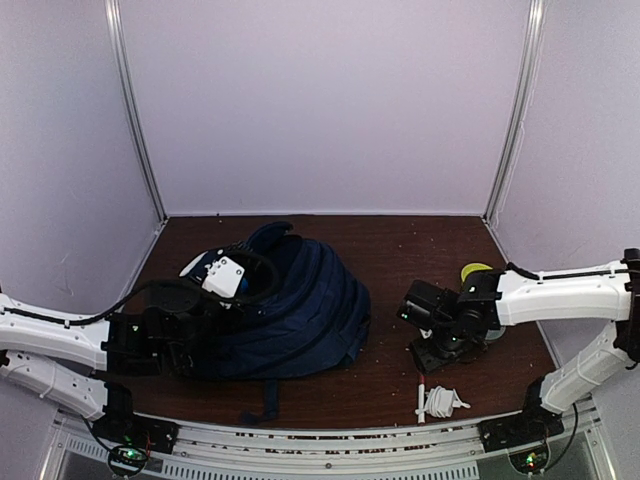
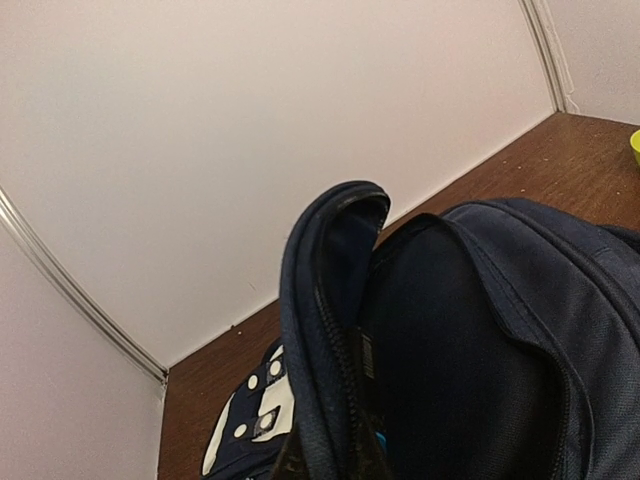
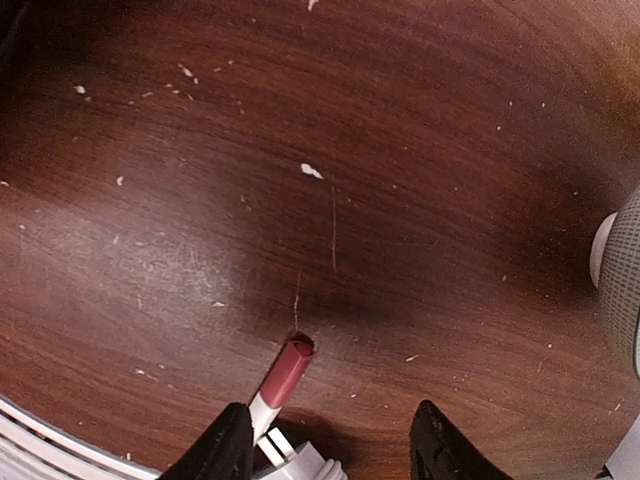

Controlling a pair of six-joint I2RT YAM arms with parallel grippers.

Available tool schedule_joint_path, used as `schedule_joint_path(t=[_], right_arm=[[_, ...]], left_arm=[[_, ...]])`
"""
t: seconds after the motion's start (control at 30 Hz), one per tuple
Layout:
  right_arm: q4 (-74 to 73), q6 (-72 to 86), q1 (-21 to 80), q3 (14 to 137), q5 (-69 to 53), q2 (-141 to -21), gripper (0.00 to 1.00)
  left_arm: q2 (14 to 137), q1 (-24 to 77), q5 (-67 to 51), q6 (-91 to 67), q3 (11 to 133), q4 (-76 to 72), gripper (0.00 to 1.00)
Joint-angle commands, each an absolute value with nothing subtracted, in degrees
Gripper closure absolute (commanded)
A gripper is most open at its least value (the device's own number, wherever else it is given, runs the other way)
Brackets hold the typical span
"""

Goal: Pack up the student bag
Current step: Move the pen to the center of the board.

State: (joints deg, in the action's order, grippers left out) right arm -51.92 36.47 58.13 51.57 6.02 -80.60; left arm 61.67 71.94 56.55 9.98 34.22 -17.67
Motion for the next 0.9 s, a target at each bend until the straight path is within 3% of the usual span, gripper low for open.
schedule_joint_path(t=[0.0,0.43,0.53,0.87], right_arm=[[-49.40,38.72,58.43,50.65,5.48,-83.99,0.45],[-44.71,39.11,59.31,48.16,-1.25,-91.85,0.64],[-42.89,39.36,59.46,47.80,-2.17,-92.35,0.72],[-34.05,37.30,56.64,52.36,3.41,-96.76,0.90]], left_arm=[[60.43,70.85,58.09,8.44,36.89,-20.74,1.00],[59.59,70.84,59.50,8.88,36.41,-19.15,1.00],[60.46,70.87,59.42,8.75,36.76,-19.25,1.00],[62.19,70.84,59.57,10.87,37.75,-19.64,1.00]])
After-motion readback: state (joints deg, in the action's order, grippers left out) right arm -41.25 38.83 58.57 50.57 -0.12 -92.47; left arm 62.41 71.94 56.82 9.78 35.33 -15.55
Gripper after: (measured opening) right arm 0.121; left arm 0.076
